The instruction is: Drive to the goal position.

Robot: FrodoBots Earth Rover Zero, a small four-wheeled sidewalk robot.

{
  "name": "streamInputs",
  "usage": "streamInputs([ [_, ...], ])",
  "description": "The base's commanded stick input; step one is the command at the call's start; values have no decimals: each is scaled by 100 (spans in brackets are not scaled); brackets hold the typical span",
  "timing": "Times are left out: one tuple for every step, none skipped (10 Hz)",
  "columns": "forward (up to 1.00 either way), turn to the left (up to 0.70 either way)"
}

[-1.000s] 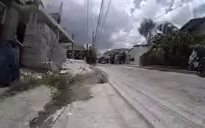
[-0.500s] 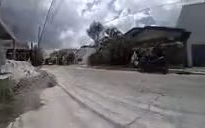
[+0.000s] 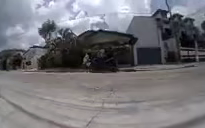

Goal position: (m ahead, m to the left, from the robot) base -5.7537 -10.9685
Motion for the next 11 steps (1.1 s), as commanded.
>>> streamInputs([
  [7, -14],
  [6, -12],
  [5, -5],
  [5, 0],
  [5, 0],
  [4, 0],
  [11, 0],
  [40, -4],
  [67, -22],
  [66, -33],
  [66, -33],
])
